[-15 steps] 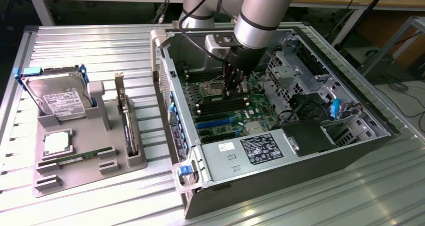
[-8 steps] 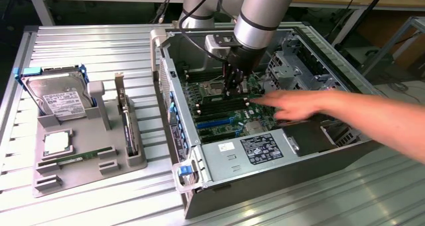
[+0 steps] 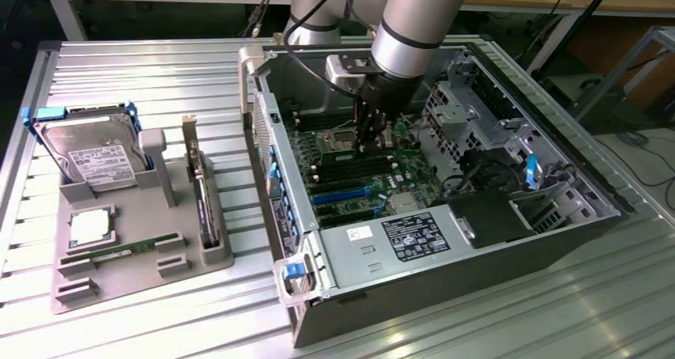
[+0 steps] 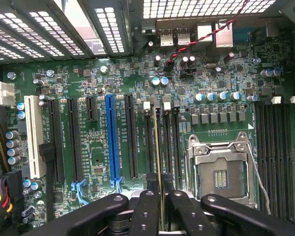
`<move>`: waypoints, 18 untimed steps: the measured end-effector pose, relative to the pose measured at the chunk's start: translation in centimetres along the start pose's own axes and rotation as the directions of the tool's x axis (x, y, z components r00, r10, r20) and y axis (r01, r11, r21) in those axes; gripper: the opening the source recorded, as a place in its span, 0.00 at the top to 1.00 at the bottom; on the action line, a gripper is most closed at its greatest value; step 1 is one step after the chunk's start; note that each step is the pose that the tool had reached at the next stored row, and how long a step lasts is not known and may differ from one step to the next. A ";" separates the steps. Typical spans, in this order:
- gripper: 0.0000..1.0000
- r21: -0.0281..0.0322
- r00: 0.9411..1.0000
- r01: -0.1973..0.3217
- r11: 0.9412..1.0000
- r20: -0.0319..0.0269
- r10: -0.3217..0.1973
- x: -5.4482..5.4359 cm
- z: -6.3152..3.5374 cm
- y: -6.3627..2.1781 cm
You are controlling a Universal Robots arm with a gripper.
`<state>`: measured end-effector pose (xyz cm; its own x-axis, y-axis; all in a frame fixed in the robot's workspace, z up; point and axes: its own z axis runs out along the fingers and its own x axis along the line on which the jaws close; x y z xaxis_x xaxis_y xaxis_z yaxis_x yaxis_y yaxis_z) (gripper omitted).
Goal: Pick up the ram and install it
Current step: 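Insert the ram into the slot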
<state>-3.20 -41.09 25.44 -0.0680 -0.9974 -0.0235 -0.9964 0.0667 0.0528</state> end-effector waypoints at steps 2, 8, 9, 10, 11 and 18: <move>0.86 0.000 1.000 0.000 1.000 0.000 0.000 0.0 0.25 -0.02; 0.86 0.000 1.000 0.000 1.000 -0.001 0.000 0.0 1.20 -0.34; 0.86 0.000 1.000 0.000 1.000 -0.001 0.000 0.0 1.23 -0.48; 0.86 0.000 1.000 0.000 1.000 -0.001 0.000 0.0 1.24 -0.51; 0.86 0.000 1.000 0.000 1.000 -0.001 0.000 0.0 1.25 -0.51; 0.86 0.000 1.000 -0.011 1.000 -0.001 0.011 0.5 1.28 -0.48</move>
<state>-2.82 -41.59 24.12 -0.0785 -0.9967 -0.0223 -0.9956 0.0773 0.0527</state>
